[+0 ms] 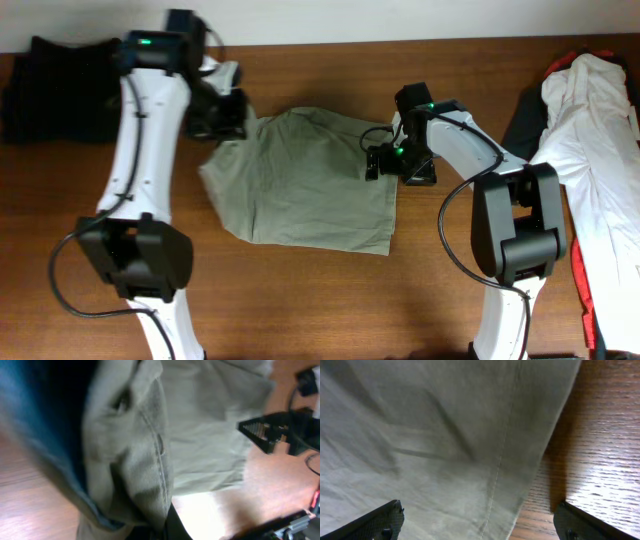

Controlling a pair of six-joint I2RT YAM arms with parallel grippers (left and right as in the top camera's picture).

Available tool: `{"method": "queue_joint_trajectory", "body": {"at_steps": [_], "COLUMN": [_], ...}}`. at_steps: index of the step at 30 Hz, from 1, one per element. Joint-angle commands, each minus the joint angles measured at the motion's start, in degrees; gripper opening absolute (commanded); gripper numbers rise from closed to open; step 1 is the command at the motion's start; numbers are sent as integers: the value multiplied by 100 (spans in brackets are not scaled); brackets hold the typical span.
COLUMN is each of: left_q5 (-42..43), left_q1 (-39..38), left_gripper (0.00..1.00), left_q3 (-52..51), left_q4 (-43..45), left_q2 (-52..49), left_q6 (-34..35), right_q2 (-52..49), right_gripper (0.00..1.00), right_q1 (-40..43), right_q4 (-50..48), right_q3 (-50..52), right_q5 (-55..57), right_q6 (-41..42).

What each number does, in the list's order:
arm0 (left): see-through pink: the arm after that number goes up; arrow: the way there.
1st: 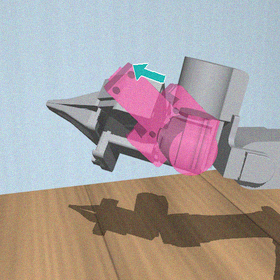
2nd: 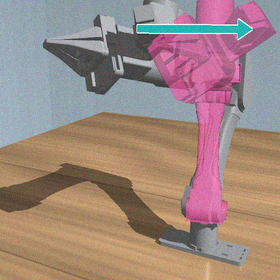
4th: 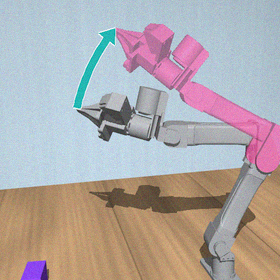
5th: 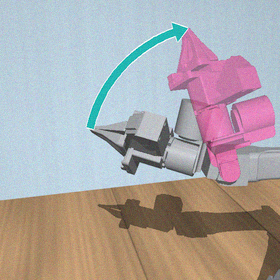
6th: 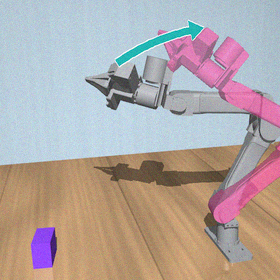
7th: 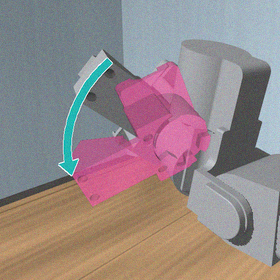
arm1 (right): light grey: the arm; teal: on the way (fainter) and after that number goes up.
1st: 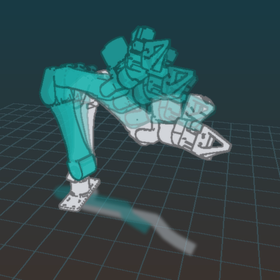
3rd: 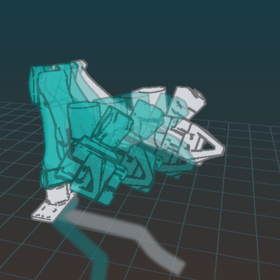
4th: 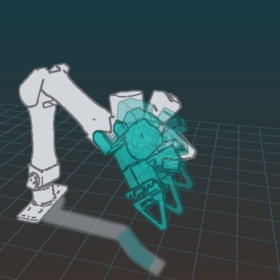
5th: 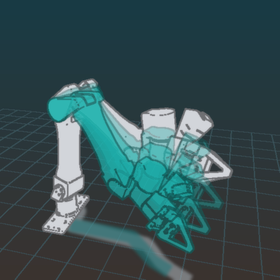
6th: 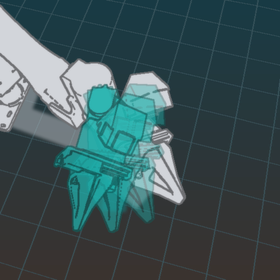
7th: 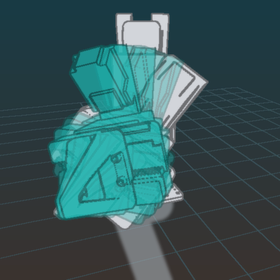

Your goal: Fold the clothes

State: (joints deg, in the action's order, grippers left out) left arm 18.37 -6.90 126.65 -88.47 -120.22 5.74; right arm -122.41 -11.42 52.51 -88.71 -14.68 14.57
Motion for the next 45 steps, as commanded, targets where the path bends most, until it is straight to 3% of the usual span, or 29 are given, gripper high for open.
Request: {"method": "queue_joint_trajectory", "body": {"at_steps": [1,8,12,17,26,27,29,30,33,34,35,36,37,38,39,40,42,45], "left_q5": [337,-81,-28,-35,-35,-33,-17,-17,-184,-428,-651,-682,-671,-509,-378,-308,-68,275], "left_q1": [-881,-2155,-2450,-2669,-3421,-3460,-3473,-3467,-3091,-2577,-2081,-1740,-1373,-1095,-979,-890,-951,-984], "left_gripper": [1,1,1,1,12,24,85,99,99,99,92,80,55,25,10,2,1,1], "left_q3": [66,46,-11,-44,-107,-105,-105,-105,376,992,1349,1399,1364,1263,1200,1054,761,389], "left_q4": [415,1329,1539,1386,1526,1718,2055,2146,1729,979,459,275,146,127,136,129,149,409], "left_q2": [92,87,76,-323,-1504,-1613,-1749,-1775,-1755,-1755,-1755,-1755,-1790,-1871,-1954,-2146,-2376,-2422], "left_q6": [575,1357,1355,1353,1300,1259,1261,1126,999,933,761,684,527,448,354,319,-42,-540], "right_q2": [-173,-173,-173,-173,-173,-173,-173,-173,-28,140,269,330,343,343,343,343,341,341], "right_gripper": [99,99,99,99,99,99,99,99,99,99,100,83,44,22,10,4,4,4], "right_q1": [-20,98,424,1259,2374,2409,2420,2420,2472,2511,2492,2428,2227,1917,1663,1209,494,227], "right_q4": [-52,-101,-33,730,1193,1259,1292,1333,1720,2133,2667,2896,3178,3180,3145,2990,2389,1598], "right_q3": [44,42,35,-678,-1025,-1025,-1025,-1025,-1276,-1639,-1950,-1991,-1961,-1786,-1635,-1320,-533,562], "right_q5": [-457,-922,-916,-1311,-1803,-1858,-1856,-1858,-1965,-1965,-1965,-1965,-1965,-1967,-2057,-2181,-2221,-2218], "right_q6": [-201,-490,-492,-1025,-1370,-1440,-1438,-1438,-1438,-1438,-1526,-1587,-1696,-1775,-1779,-1775,-1329,-804]}}
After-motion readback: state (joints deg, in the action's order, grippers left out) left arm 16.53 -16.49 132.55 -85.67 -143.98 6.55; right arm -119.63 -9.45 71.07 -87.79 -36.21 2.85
